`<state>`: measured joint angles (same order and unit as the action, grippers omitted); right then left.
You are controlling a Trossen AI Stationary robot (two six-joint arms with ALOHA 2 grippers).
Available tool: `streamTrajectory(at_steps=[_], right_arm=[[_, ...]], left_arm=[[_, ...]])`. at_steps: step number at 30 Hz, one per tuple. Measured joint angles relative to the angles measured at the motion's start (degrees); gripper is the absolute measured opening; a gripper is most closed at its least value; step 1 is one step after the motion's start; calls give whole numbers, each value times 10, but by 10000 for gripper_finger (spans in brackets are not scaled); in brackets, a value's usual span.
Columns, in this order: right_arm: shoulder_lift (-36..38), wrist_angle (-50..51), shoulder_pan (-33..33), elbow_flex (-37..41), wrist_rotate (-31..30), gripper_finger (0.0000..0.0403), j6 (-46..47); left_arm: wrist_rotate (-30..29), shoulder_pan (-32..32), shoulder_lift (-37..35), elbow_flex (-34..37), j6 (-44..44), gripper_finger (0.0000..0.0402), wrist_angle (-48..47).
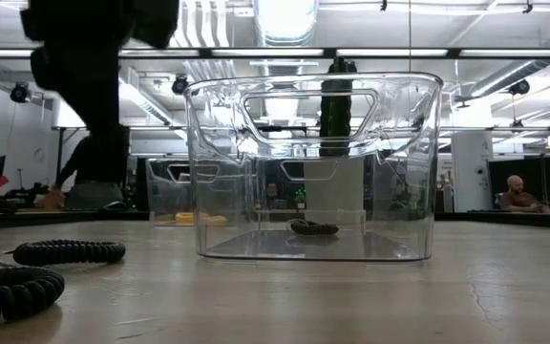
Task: Sort spring keychains
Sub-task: Put the top black spring keychain into the bottom transparent bin
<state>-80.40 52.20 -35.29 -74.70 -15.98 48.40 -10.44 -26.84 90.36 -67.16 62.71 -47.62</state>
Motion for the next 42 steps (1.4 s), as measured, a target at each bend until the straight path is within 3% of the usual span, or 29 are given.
streamTrajectory(at_steps=[9,15,27,30,35,42], right_arm=[[0,0,0,0,32,140,-11],[1,0,0,0,36,133,-10],[1,-2,0,0,41,130,-10],[1,-2,0,0,41,126,-9],[1,-3,0,0,41,123,-8],[1,-5,0,0,41,123,-6]], left_arm=[[33,-13,92,0,-7,140,18],[40,-42,115,0,-7,140,66],[37,-43,136,21,4,137,71],[37,-43,136,23,-3,112,75],[35,-41,135,26,1,17,76],[32,-41,106,29,0,4,30]])
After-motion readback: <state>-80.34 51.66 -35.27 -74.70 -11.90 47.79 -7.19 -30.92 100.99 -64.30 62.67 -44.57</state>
